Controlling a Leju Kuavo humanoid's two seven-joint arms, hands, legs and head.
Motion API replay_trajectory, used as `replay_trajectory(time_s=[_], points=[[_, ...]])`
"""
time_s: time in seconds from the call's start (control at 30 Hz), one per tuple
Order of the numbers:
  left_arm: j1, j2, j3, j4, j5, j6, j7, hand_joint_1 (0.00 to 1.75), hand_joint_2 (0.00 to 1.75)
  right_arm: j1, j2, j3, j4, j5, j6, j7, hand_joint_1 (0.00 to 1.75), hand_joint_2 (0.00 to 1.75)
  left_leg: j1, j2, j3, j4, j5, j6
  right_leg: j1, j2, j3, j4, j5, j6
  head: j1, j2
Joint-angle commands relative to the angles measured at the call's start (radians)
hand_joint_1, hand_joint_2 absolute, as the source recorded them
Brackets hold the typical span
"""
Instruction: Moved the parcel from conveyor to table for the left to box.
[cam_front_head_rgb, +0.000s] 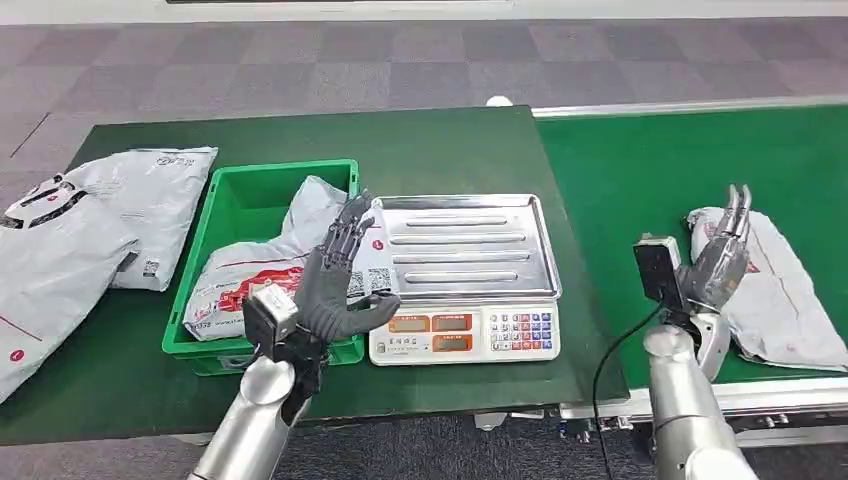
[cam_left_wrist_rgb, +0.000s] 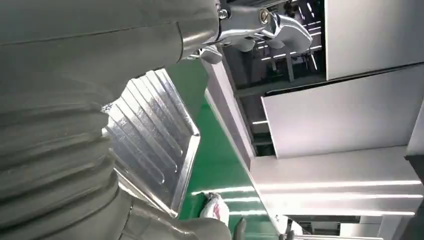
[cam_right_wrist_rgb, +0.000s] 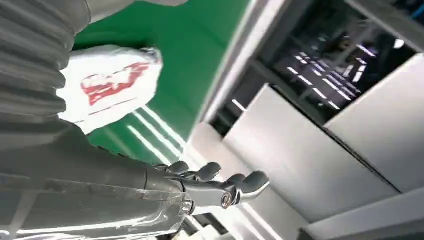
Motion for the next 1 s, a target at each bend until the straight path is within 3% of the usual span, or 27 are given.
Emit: replay_trajectory(time_s=[0.03,0.17,0.23,0.3,0.4,0.53,1.0], points=[[0.02,0.048,-0.001,-0.038,-0.021,-0.008,0.025,0.0,1.75,-0.125,-0.055,-0.252,0.369,0.055,0.014,0.139,0.0,1.75,0.002,0.002,0.006,-0.004,0.0,-0.001,0.002,0.003,0.006,-0.005,0.001,-0.002,0.0,0.0],[0.044,0.046,0.012,-0.06,-0.034,-0.024,0.052,0.0,1.75,-0.11,-0.106,-0.342,0.419,0.185,-0.001,0.301,0.0,1.75,0.0,-0.002,0.002,-0.001,-0.001,0.0,0.0,-0.001,0.003,-0.001,-0.001,-0.001,0.0,0.0],[0.045,0.045,0.012,-0.06,-0.034,-0.024,0.052,0.0,1.75,-0.108,-0.105,-0.344,0.42,0.186,-0.001,0.302,0.0,1.75,0.0,-0.001,0.003,-0.001,-0.001,0.0,0.0,-0.001,0.004,-0.002,-0.001,-0.001,0.0,0.0],[0.043,0.039,0.01,-0.053,-0.043,-0.03,0.057,0.0,1.75,-0.118,-0.112,-0.361,0.47,0.23,0.001,0.38,0.0,1.75,0.001,0.0,0.003,-0.002,-0.002,0.0,0.001,0.001,0.004,-0.003,0.0,-0.001,0.0,0.0],[0.043,0.031,0.01,-0.047,-0.054,-0.04,0.068,0.0,1.75,-0.124,-0.141,-0.332,0.537,0.353,0.089,0.575,0.0,1.75,0.0,0.001,0.002,-0.001,-0.002,0.0,0.0,0.002,0.003,-0.002,0.0,-0.001,0.0,0.0],[0.03,0.028,0.011,-0.033,-0.06,-0.045,0.073,0.0,1.75,-0.126,-0.155,-0.316,0.567,0.421,0.21,0.686,0.0,1.75,0.0,0.001,0.002,-0.001,-0.002,0.0,0.001,0.001,0.002,-0.002,0.0,-0.001,0.0,0.0],[0.042,0.028,0.018,-0.043,-0.065,-0.04,0.075,0.0,1.75,-0.142,-0.15,-0.301,0.584,0.467,0.273,0.728,0.0,1.75,0.0,0.002,0.003,-0.002,-0.002,0.0,0.001,0.003,0.003,-0.002,0.0,-0.001,0.0,0.0]])
